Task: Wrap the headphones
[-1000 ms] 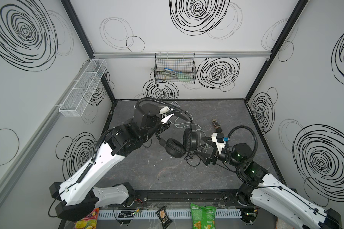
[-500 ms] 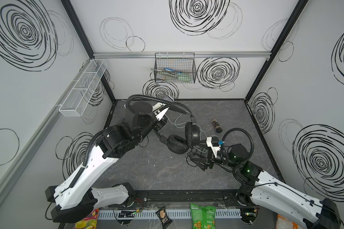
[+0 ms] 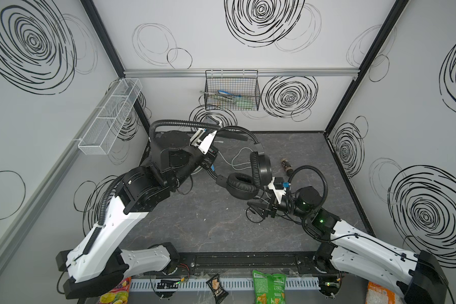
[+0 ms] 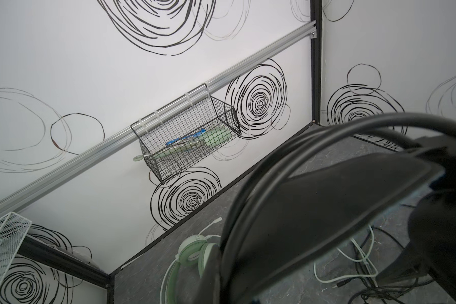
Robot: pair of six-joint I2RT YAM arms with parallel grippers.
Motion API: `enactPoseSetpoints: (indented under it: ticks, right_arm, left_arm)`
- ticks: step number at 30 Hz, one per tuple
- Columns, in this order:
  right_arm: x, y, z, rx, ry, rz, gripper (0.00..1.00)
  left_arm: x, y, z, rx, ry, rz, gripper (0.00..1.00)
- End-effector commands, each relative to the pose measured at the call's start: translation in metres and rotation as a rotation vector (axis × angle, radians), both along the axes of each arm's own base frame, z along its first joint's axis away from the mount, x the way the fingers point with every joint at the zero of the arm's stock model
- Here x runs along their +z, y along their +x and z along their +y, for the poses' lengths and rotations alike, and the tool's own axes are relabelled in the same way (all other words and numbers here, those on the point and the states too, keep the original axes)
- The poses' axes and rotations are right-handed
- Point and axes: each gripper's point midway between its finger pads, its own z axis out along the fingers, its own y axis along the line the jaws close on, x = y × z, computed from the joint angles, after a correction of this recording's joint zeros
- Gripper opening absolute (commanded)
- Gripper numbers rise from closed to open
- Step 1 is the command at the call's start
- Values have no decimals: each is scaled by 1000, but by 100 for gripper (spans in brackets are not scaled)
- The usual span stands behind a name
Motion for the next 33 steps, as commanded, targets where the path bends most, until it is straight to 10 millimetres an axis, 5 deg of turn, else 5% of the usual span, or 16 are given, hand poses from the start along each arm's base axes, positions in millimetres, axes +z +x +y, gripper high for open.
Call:
enactPoseSetpoints:
  ticks: [1,22,33]
  right_arm:
    - [20,2,1,-13,52,-45,82]
    - [-8,4,-10,-67,30,15,54]
    - [-18,9,-15,-110,27,25,53]
  left_arm:
    - [64,-14,11,-15,-237,-117,0]
    - [108,-13,34,42,-399,-169,0]
    - [117,-4,35,41,-453,-182,0]
